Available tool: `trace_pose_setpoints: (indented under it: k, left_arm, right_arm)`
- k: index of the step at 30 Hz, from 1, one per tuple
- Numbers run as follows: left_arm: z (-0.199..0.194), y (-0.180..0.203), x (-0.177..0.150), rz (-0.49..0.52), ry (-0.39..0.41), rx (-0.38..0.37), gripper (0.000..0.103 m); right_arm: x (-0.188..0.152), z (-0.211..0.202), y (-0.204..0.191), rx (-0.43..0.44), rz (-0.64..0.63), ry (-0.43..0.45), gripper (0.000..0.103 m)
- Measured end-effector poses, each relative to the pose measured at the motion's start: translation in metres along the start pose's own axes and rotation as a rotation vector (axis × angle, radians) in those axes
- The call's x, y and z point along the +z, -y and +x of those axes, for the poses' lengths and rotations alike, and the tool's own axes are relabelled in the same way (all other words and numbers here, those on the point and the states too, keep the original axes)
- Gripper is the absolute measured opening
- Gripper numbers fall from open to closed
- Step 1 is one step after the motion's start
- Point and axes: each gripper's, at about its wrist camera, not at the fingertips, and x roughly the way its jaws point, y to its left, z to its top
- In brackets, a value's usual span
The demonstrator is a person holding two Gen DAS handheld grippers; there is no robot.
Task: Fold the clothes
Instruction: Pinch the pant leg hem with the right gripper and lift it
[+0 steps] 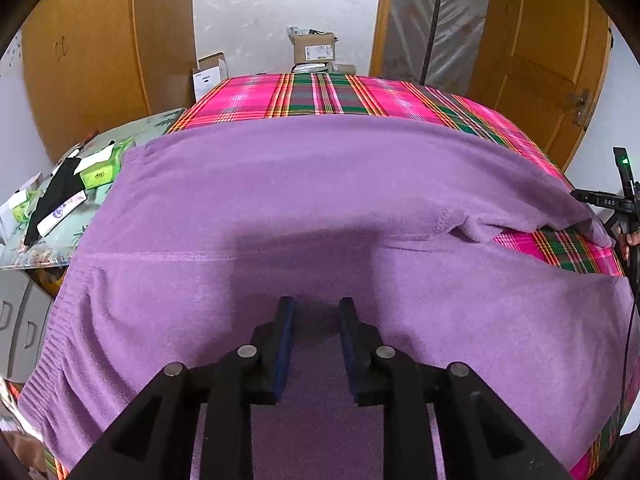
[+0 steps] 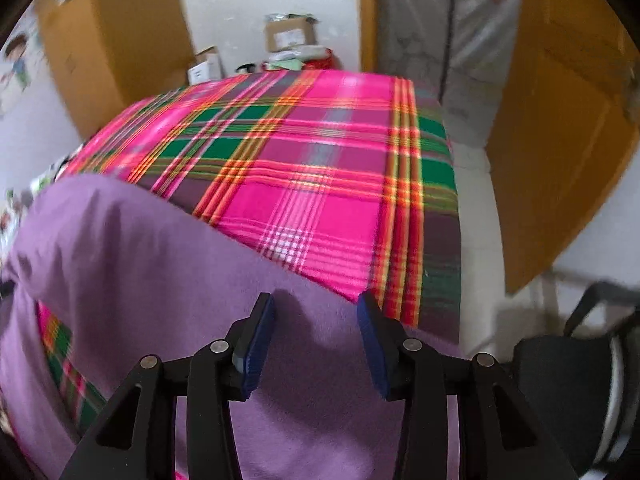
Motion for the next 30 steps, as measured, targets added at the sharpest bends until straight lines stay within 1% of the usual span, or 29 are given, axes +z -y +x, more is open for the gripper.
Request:
trace_pose_setpoints:
  k: [1,2,3,4,7,11,13,16,17,18,20,22,25,27,30]
  left_arm:
    - [-0.001,0.0,-0.001,0.003,0.0,0.003,0.024]
    - [-0.001,0.001,-0.001,0.003,-0.001,0.006,0.024]
    - [-0.001,0.001,-0.001,-0.001,-0.002,0.007,0.024]
    - [-0.001,0.001,0.0,-0.009,-0.005,0.008,0.024]
    - [0.0,0.002,0.003,-0.019,-0.029,0.015,0.024]
    - [-0.002,0.007,0.009,-0.022,-0.035,-0.012,0.024]
    - [-0.003,0.013,0.011,-0.007,-0.029,-0.018,0.024]
    - [-0.004,0.021,0.013,0.01,-0.027,-0.036,0.024]
    - [-0.003,0.023,0.014,0.013,-0.028,-0.041,0.024]
    - [-0.003,0.024,0.014,0.015,-0.028,-0.045,0.024]
    - [-0.002,0.027,0.014,0.019,-0.028,-0.056,0.024]
    - [-0.001,0.029,0.014,0.025,-0.032,-0.062,0.024]
    - [0.002,0.033,0.014,0.032,-0.039,-0.067,0.024]
    - [0.003,0.034,0.014,0.033,-0.043,-0.07,0.024]
    - [0.005,0.037,0.014,0.033,-0.046,-0.072,0.024]
  right_arm:
    - [0.001,0.0,-0.001,0.004,-0.008,-0.005,0.044]
    - [0.001,0.0,-0.002,0.008,-0.016,-0.011,0.037]
    - [0.002,0.0,-0.003,0.013,-0.024,-0.016,0.014]
    - [0.003,0.0,-0.003,0.017,-0.031,-0.022,0.006]
    - [0.005,0.0,-0.011,-0.009,-0.076,-0.029,0.004]
    - [0.017,-0.007,-0.004,-0.051,-0.055,0.021,0.001]
    - [0.026,-0.011,0.005,-0.078,-0.019,0.057,0.001]
    - [0.035,-0.017,0.019,-0.064,0.034,0.083,0.003]
    - [0.035,-0.018,0.023,-0.043,0.053,0.081,0.01]
    - [0.032,-0.019,0.029,-0.02,0.079,0.077,0.024]
    - [0.023,-0.022,0.039,-0.013,0.118,0.082,0.041]
    - [0.005,-0.025,0.052,0.011,0.165,0.067,0.042]
    - [-0.015,-0.023,0.069,0.007,0.231,0.031,0.042]
    - [-0.027,-0.019,0.08,0.032,0.295,0.006,0.042]
    - [-0.032,-0.023,0.08,0.032,0.319,0.019,0.041]
